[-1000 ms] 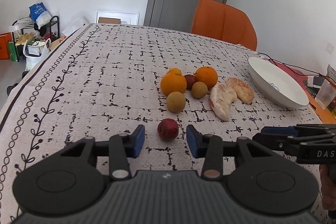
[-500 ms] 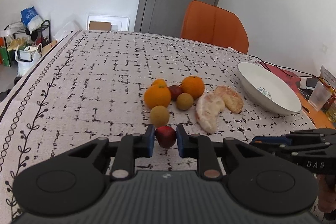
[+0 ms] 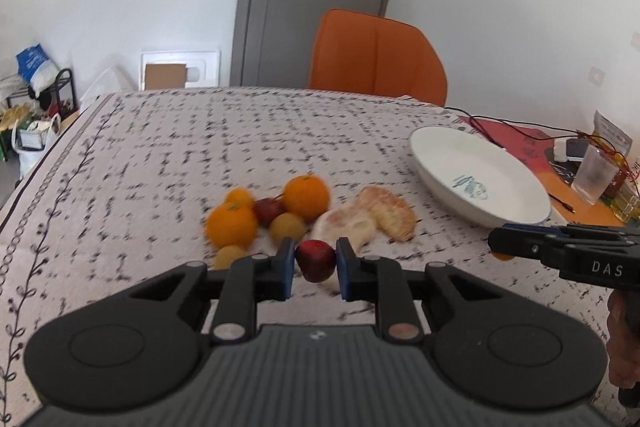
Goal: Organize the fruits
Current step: 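Carry the mandarin with the right tool while the left tool carries the plum over the plate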
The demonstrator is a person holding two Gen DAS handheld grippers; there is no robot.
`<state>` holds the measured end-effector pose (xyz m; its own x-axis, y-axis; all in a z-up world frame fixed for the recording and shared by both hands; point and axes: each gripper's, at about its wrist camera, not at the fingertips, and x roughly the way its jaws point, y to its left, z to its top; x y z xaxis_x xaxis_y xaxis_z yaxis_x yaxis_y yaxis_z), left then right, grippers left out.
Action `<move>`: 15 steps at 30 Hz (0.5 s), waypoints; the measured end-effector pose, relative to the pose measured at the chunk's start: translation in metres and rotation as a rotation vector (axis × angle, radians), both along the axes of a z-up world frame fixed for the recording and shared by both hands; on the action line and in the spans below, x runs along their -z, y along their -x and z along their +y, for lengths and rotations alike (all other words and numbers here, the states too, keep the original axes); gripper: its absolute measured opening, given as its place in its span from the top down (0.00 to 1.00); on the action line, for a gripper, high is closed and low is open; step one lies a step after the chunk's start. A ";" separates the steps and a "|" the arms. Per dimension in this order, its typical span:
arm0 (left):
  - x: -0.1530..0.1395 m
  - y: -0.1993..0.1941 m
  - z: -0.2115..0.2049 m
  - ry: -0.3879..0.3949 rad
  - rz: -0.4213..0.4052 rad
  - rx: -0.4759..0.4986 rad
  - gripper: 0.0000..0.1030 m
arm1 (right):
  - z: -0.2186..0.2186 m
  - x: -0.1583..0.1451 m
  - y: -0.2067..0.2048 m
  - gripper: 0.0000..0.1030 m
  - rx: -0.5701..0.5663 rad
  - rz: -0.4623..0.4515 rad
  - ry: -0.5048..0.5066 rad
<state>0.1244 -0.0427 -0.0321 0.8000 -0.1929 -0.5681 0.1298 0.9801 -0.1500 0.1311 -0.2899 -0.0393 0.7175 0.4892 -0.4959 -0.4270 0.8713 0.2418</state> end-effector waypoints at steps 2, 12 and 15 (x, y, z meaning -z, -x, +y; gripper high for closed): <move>-0.003 -0.002 -0.011 -0.014 -0.008 0.009 0.80 | -0.007 0.000 -0.002 0.77 0.014 -0.013 -0.012; -0.013 -0.010 -0.053 -0.054 -0.033 0.007 0.80 | -0.043 -0.004 -0.006 0.77 0.070 -0.045 -0.053; -0.014 -0.013 -0.064 -0.062 -0.035 0.009 0.80 | -0.051 -0.005 -0.010 0.77 0.078 -0.053 -0.061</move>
